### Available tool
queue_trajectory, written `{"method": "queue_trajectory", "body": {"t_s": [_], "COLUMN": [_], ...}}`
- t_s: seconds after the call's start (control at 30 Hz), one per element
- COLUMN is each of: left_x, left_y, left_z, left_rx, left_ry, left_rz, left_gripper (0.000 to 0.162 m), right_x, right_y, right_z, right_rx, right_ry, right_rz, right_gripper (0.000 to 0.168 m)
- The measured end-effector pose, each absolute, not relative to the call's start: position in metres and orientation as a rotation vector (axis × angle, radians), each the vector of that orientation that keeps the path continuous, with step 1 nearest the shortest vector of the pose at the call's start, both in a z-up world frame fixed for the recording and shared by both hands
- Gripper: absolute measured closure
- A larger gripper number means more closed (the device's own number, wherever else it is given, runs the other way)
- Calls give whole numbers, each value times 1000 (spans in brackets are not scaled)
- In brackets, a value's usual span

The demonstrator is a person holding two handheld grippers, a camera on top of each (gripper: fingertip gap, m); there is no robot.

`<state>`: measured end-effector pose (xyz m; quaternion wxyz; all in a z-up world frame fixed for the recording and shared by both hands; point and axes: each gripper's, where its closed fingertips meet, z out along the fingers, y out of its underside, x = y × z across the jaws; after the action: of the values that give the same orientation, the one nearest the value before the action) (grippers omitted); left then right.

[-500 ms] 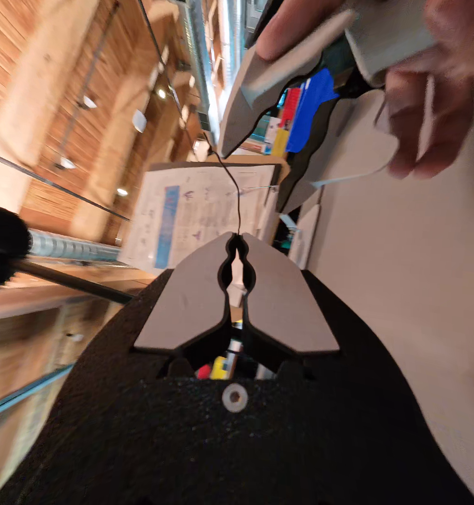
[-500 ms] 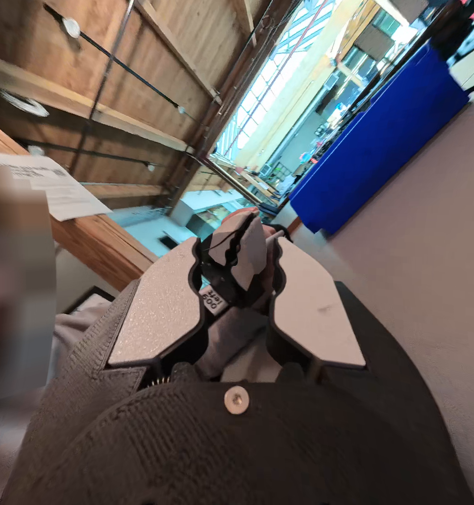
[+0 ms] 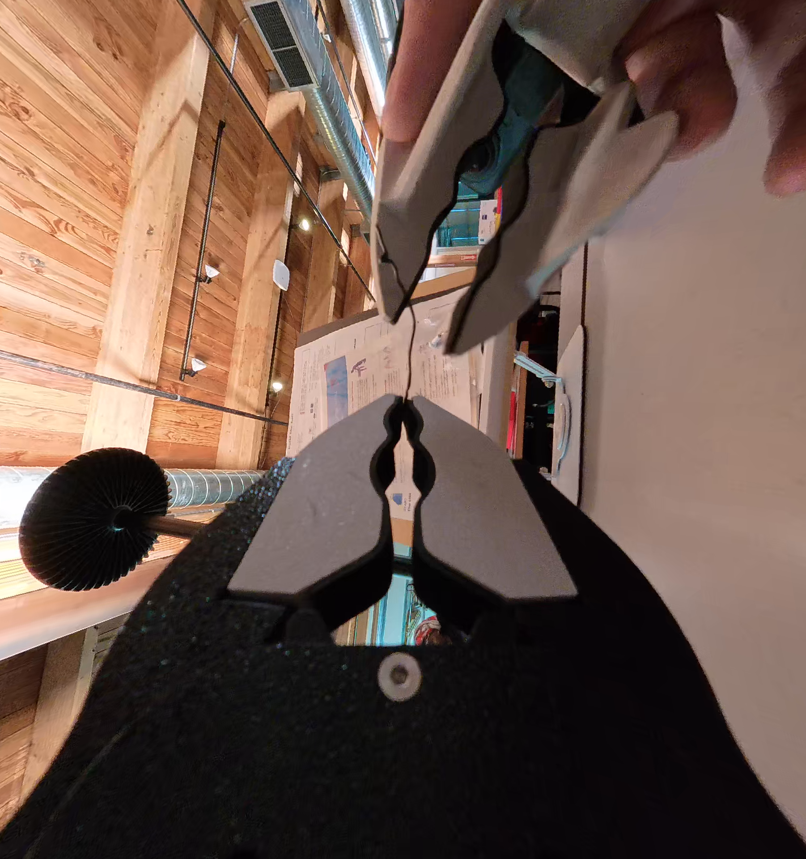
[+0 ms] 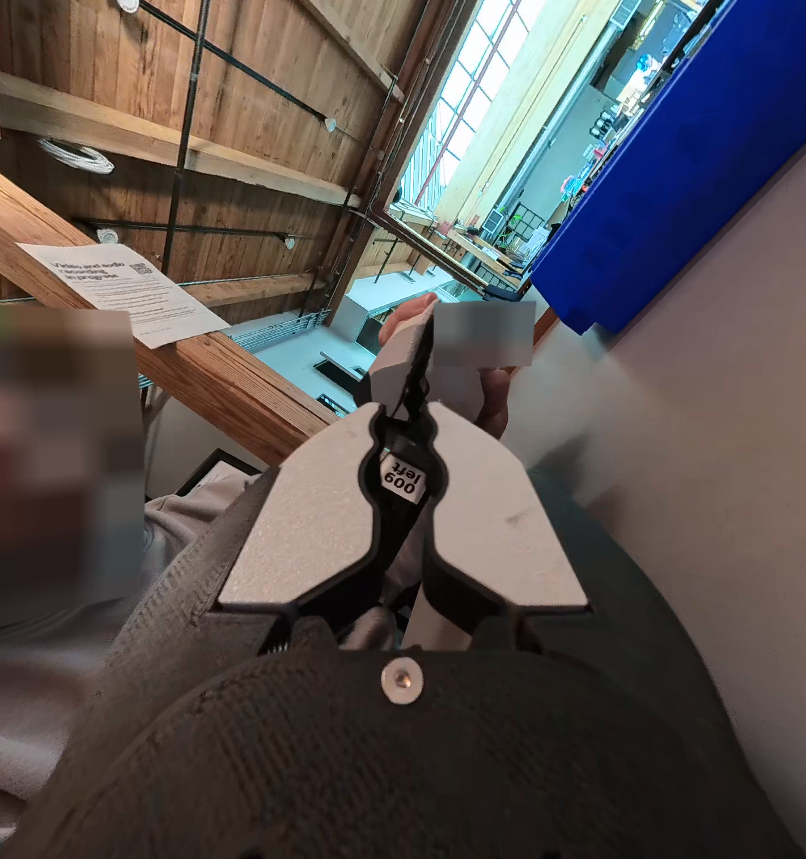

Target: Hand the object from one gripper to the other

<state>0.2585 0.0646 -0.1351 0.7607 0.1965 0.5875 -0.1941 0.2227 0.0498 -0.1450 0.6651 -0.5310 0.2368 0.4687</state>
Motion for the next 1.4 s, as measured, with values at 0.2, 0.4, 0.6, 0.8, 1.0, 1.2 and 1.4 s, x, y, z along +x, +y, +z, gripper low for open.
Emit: {"method": "queue_trajectory", "body": {"t_s": [0.2,0.4,0.6,0.8,1.0,1.2,1.4], "left_x": [263,270,273,259,267,272,271], "left_y": [66,70,72,57,67,66,67], "left_z": [-141,-147,-161,-141,-140,-157,-157], "left_rx": [431,337,-73,-708,-991,-1138,-1158], "left_ry": [1301,1374,1677,1777,1723,1794,1780], "left_rz": [-401,-449,-996,-2073,-2321,-2255,-2300], "left_gripper": [161,139,114,122,132,149,158], "right_x": [225,235,263,279,278,276,277], "right_y": [51,52,42,40,57,68,67], "right_z": [-151,-158,-141,-138,-155,-163,-164], "right_rx": [-1256,-1330,-1384,-1484,-1664,-1756,-1782], "right_ry": [537,519,427,339,185,44,25], "right_rz": [994,813,268,-395,-872,-1174,-1202], "right_gripper": [164,168,167,168,168,168,167]}}
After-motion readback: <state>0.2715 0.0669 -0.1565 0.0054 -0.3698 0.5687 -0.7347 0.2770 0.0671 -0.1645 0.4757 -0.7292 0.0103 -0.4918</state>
